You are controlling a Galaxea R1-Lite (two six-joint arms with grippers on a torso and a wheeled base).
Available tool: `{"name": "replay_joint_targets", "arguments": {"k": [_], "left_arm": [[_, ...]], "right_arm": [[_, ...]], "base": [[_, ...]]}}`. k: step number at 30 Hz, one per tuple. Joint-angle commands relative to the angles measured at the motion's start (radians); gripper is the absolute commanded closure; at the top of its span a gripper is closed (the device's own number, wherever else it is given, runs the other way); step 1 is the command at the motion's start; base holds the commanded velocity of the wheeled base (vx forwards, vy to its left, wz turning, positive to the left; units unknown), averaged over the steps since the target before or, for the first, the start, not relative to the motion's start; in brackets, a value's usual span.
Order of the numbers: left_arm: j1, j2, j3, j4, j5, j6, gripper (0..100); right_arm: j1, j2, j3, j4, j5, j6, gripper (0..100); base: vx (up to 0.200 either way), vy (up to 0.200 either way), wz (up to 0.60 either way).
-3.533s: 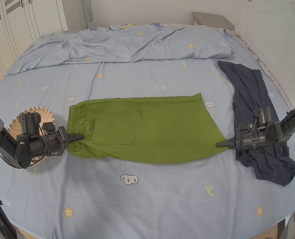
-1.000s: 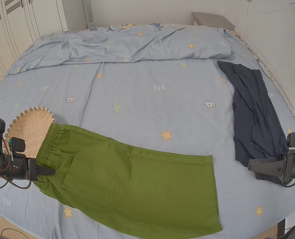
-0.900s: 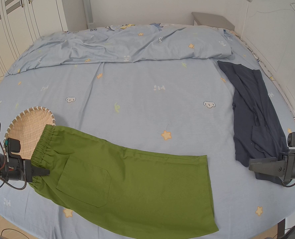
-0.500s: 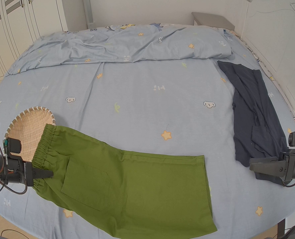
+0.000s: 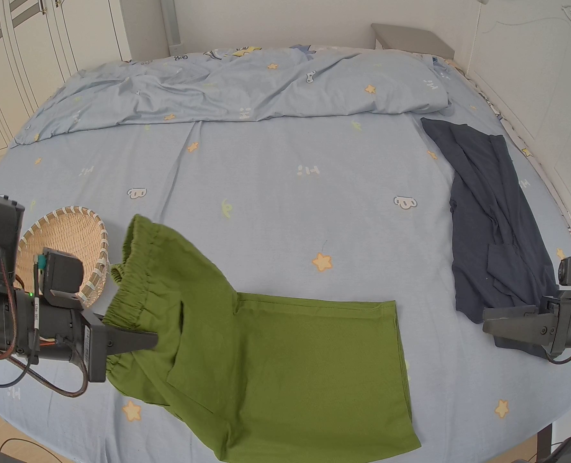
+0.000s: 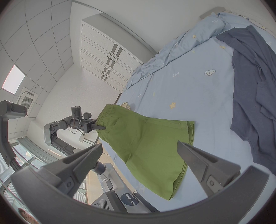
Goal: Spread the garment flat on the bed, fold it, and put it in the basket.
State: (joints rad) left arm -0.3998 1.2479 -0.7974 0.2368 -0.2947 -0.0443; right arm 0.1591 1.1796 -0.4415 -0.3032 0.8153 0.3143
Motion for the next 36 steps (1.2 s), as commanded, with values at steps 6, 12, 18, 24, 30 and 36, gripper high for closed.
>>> {"name": "replay_joint_targets", "arguments": {"k": [6,12,18,24,30,36], "left_arm": [[-0.297,0.237,-0.146,-0.027,0.127,-0.069,100],[-0.427,0.364,-0.183,-0.169,0.21,-0.21,100],[-0.49,0.406,-0.161,-0.263,0.243,-0.249,100],[-0.528,0.418,-0.147,-0.264,0.241,-0.247,100],[-0.564,0.449,-0.137,-0.269,0.243,-0.247,100],[-0.59,0.493,-0.114,-0.346,0.244,-0.249,100]], "right_arm": [[0.076,-0.021,0.009,0.009,-0.084,0.0,0],[0.082,-0.023,0.017,0.007,-0.085,0.0,0],[0.082,-0.021,0.018,0.007,-0.087,0.0,0],[0.082,-0.021,0.018,0.007,-0.088,0.0,0],[0.083,-0.021,0.018,0.007,-0.087,0.0,0],[0.083,-0.02,0.018,0.007,-0.088,0.0,0]], "base": [[0.0,0.0,0.0],[0.0,0.0,0.0],[0.0,0.0,0.0],[0.0,0.0,0.0],[0.0,0.0,0.0],[0.0,0.0,0.0]]}}
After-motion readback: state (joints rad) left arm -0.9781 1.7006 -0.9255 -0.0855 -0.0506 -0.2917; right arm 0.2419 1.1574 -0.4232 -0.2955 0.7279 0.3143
